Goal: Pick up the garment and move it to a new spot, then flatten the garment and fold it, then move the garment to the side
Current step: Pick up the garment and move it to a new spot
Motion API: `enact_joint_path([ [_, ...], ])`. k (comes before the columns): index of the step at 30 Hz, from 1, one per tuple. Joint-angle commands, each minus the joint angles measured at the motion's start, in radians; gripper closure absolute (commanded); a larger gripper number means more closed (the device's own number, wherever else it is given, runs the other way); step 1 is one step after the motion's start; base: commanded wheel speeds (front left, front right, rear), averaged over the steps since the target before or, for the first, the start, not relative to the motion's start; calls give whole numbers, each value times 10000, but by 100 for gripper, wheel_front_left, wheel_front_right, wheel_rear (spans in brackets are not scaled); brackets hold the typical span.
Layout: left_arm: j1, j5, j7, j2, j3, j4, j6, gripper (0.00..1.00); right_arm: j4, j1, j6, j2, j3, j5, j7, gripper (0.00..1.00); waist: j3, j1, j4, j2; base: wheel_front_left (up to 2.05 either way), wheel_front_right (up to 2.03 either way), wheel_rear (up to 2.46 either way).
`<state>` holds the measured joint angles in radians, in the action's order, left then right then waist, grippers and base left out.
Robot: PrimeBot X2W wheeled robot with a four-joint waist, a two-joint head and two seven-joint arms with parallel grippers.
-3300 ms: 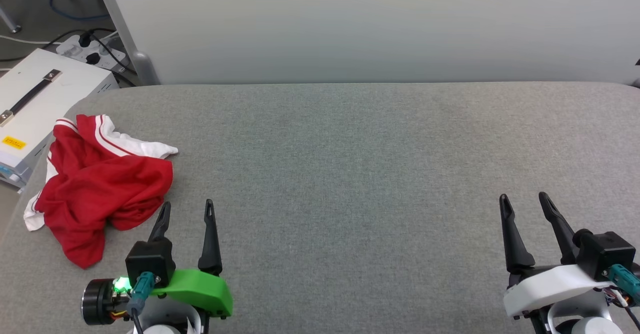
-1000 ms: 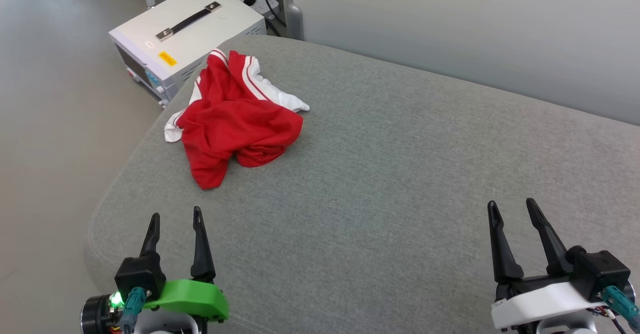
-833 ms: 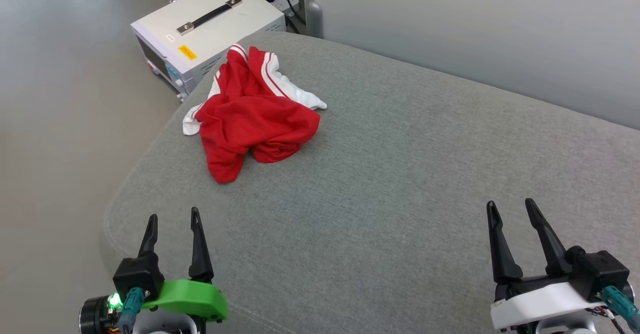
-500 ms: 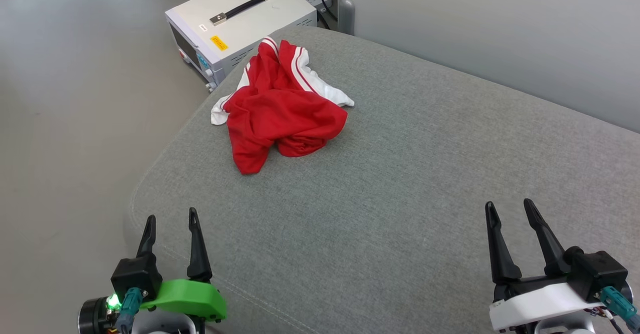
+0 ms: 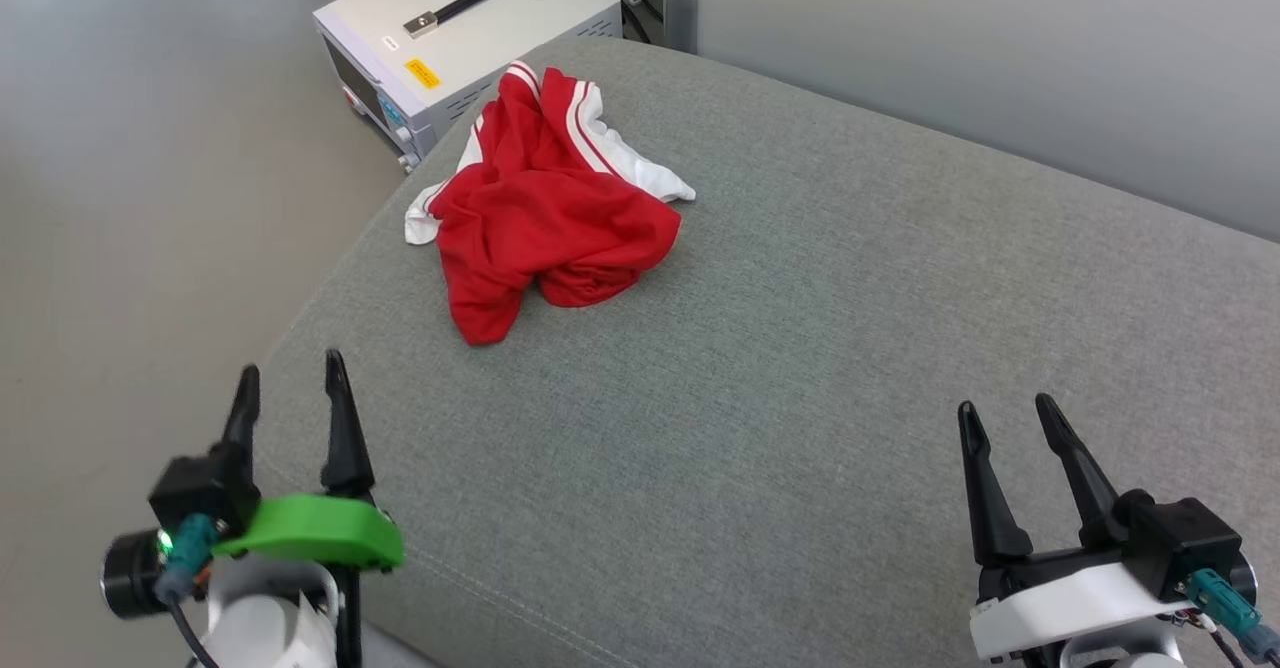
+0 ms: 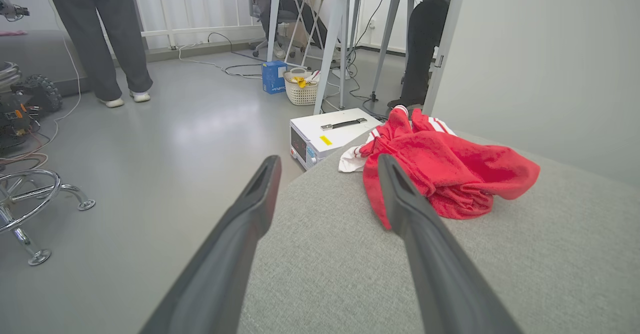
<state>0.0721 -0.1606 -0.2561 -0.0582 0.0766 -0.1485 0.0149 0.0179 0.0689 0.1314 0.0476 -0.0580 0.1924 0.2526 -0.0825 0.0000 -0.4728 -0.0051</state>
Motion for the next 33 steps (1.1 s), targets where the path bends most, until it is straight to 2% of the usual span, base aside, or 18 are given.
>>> enact_joint_path([
  [1,536,-130,-57,-89,251,-35,-266,0,84,-204,-7,26,9,-150,91,0,-263,0,233,51,0,0,0],
  [4,1564,-422,-57,-320,868,-275,-787,0,173,-409,-7,26,24,-361,92,0,-632,0,509,51,0,0,0],
  [10,3782,-734,-57,-1179,1464,-971,-1286,0,465,-880,-7,26,-31,-863,92,0,-1642,0,1154,51,0,0,0],
  [15,5566,-1396,-57,-1995,1305,-1888,-1431,0,825,-1442,-7,26,-98,-1223,92,0,-2674,0,1678,51,0,0,0],
  [19,7051,-2244,219,-2726,431,-2821,-1449,0,1060,-1867,-7,26,-159,-1432,92,0,-3292,0,1926,51,0,0,0],
  [23,8321,-3749,1542,-3356,-316,-3542,-1452,0,1259,-2215,-7,26,-261,-1622,92,0,-3783,0,2188,51,0,0,0],
  [25,8823,-4066,2119,-3860,-872,-3687,-1453,0,1360,-2357,-7,26,-270,-1660,92,0,-3984,0,2312,51,0,0,0],
  [28,9400,-4886,3257,-4261,-1518,-3955,-1453,0,1496,-2514,-7,26,-229,-1693,92,0,-4214,0,2459,51,0,0,0],
  [33,10041,-6047,6014,-4990,-2860,-4380,-1454,0,1687,-2697,-7,26,-250,-1718,92,0,-4578,0,2708,51,0,0,0],
])
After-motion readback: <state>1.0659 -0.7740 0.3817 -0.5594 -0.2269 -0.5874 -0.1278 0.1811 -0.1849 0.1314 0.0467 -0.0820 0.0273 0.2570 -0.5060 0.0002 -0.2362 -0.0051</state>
